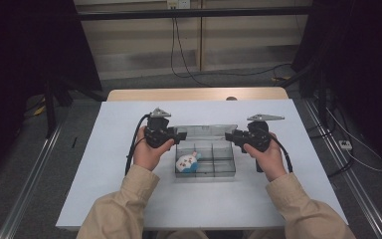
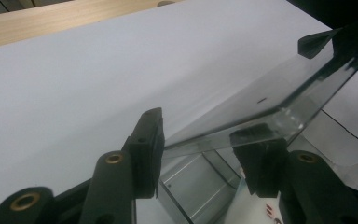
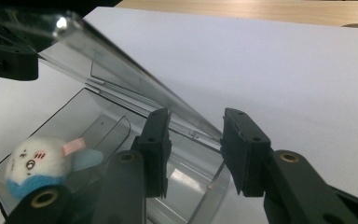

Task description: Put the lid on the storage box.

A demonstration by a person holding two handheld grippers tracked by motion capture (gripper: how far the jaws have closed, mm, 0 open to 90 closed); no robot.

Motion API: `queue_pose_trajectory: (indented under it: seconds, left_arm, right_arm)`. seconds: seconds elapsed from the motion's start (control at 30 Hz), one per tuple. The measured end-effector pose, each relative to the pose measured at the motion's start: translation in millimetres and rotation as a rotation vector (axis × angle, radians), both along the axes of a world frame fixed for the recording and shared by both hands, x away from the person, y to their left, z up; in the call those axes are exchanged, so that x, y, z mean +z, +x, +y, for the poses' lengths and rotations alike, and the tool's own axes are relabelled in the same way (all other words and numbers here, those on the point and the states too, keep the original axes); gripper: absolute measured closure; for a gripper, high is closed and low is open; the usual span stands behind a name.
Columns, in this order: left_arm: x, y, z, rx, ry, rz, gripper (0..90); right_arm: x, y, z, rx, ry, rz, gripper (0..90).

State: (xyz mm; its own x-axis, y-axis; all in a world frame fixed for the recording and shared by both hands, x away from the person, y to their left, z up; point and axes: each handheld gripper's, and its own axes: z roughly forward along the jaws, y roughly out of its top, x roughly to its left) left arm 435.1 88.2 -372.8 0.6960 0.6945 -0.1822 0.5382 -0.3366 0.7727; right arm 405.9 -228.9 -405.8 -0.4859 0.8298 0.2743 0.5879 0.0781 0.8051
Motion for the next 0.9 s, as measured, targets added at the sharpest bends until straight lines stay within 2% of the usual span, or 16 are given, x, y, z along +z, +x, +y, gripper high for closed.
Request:
queue_pose_trajectory:
  seconds: [0.23,0.33,0.5,0.53,0.63,0.67,0.7,0.83,0.9]
  left_arm:
    - [3.2,-6.7,9.2,-0.007,-0.015,0.022,53.0]
    - [2.2,-9.9,17.1,0.005,-0.014,0.030,53.1]
    - [-1.9,-18.4,26.2,-0.012,-0.017,0.087,66.1]
    - [-2.1,-20.5,27.5,-0.025,-0.020,0.102,72.4]
    - [-4.3,-26.3,26.6,-0.065,-0.053,0.143,87.3]
    - [-4.7,-27.7,24.9,-0.078,-0.067,0.142,89.8]
    - [-4.1,-28.8,23.2,-0.093,-0.071,0.143,90.0]
    - [-5.2,-31.8,19.8,-0.103,-0.113,0.143,90.0]
    - [-7.2,-34.4,20.3,-0.109,-0.114,0.145,90.0]
  right_arm:
    - [1.7,-2.2,-0.4,-0.004,0.011,-0.005,62.8]
    - [2.3,-2.9,-1.1,-0.002,0.015,-0.005,63.2]
    - [1.9,-4.1,-0.5,-0.001,0.008,-0.005,62.9]
    - [1.6,-4.6,-0.6,0.001,0.008,-0.006,63.0]
    - [0.4,-6.9,-1.4,0.007,0.013,-0.007,62.9]
    - [-0.3,-7.8,-1.7,0.007,0.015,-0.007,62.9]
    - [-1.0,-8.7,-1.9,0.008,0.015,-0.008,63.0]
    - [-3.5,-12.6,-1.4,0.018,0.000,-0.007,62.8]
    - [-4.9,-15.1,-1.6,0.024,-0.001,-0.002,62.6]
